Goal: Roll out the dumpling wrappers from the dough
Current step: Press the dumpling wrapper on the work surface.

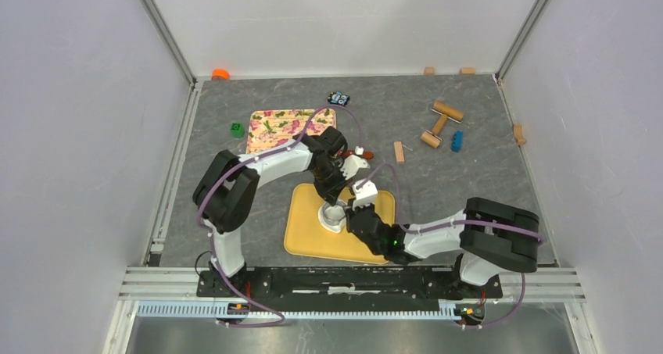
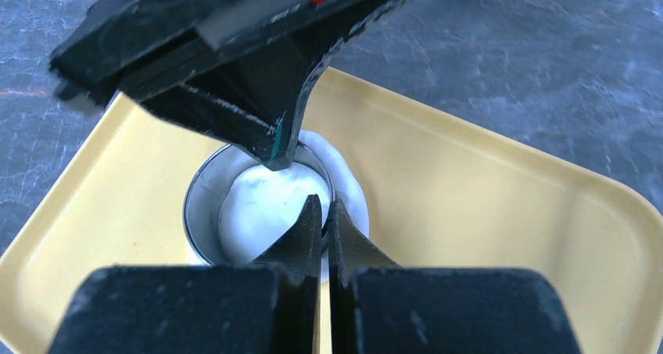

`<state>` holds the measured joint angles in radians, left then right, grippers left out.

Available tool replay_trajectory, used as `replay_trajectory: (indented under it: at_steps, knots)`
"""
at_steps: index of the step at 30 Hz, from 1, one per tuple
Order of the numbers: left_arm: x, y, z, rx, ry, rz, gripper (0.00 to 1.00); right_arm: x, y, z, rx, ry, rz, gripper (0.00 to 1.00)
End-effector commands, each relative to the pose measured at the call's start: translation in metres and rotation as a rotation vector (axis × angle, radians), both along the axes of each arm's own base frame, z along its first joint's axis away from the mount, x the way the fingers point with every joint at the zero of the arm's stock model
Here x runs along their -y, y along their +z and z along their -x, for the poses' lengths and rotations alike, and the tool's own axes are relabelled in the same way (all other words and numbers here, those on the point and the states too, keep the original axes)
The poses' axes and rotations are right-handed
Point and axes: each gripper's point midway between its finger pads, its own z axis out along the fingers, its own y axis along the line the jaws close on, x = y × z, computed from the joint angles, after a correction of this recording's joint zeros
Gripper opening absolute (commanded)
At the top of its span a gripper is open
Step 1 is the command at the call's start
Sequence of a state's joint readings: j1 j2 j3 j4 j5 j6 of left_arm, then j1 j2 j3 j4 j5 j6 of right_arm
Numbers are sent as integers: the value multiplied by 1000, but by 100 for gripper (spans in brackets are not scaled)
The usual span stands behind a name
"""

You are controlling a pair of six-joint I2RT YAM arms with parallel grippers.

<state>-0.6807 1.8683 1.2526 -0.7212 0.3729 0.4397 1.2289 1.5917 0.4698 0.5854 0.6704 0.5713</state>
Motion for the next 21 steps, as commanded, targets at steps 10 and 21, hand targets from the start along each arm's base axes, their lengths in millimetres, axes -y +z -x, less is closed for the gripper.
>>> replay_trajectory:
  at_steps: [10,21]
  knots:
    - [-63,-38,57,-77,-144,-175,2,115,-82,-7,-131,-64,518,0]
    - [-28,-61,15,-37,-153,-172,2,141,-83,37,-157,-82,514,0]
